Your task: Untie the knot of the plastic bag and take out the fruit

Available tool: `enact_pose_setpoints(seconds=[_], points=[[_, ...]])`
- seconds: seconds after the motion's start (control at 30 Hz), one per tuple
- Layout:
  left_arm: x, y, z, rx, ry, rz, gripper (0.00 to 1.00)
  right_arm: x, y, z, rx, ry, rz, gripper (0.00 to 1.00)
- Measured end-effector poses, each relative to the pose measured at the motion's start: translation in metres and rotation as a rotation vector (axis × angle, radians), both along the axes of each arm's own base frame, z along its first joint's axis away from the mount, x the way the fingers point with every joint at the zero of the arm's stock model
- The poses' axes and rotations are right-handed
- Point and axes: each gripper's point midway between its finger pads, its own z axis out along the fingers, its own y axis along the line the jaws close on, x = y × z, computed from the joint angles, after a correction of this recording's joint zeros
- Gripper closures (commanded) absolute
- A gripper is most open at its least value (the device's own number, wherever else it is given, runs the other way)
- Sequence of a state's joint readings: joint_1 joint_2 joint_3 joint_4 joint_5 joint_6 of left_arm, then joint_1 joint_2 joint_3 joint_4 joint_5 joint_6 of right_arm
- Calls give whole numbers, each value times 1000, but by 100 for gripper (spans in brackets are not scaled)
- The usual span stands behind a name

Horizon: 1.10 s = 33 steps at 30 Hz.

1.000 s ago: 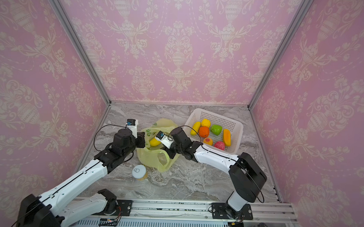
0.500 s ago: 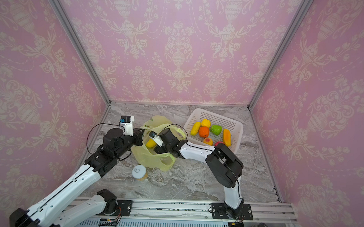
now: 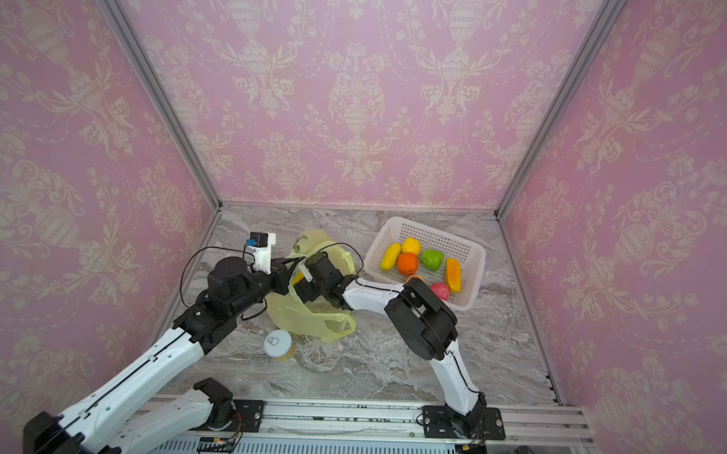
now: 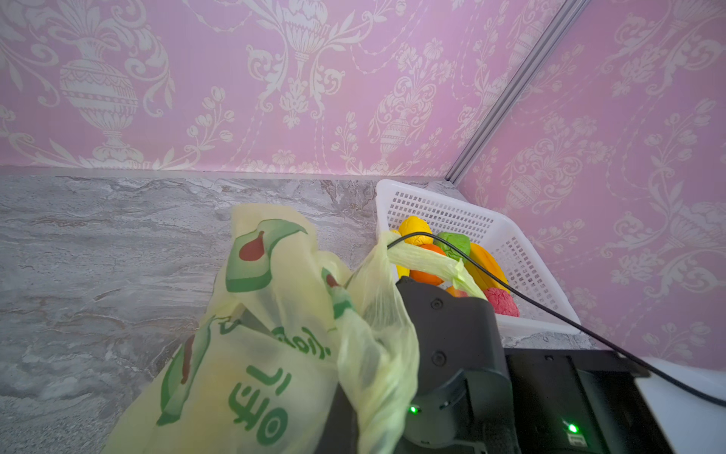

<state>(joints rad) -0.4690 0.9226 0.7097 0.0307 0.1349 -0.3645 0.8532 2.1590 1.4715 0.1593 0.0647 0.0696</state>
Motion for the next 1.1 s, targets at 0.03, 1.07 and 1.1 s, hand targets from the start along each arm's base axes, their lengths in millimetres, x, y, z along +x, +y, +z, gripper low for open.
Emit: enact_pose_setpoints(seconds=[0.03,1.07,1.1], points=[[-1,-1,-1,-2,2,-9,100,3,0,-2,12,8,-24,4],[18,26,-43,114,96,175,100,-8,-47,48,215,18,-228,79],[19,27,-46,123,105,182,100,-10,-49,55,231,9,-222,80]])
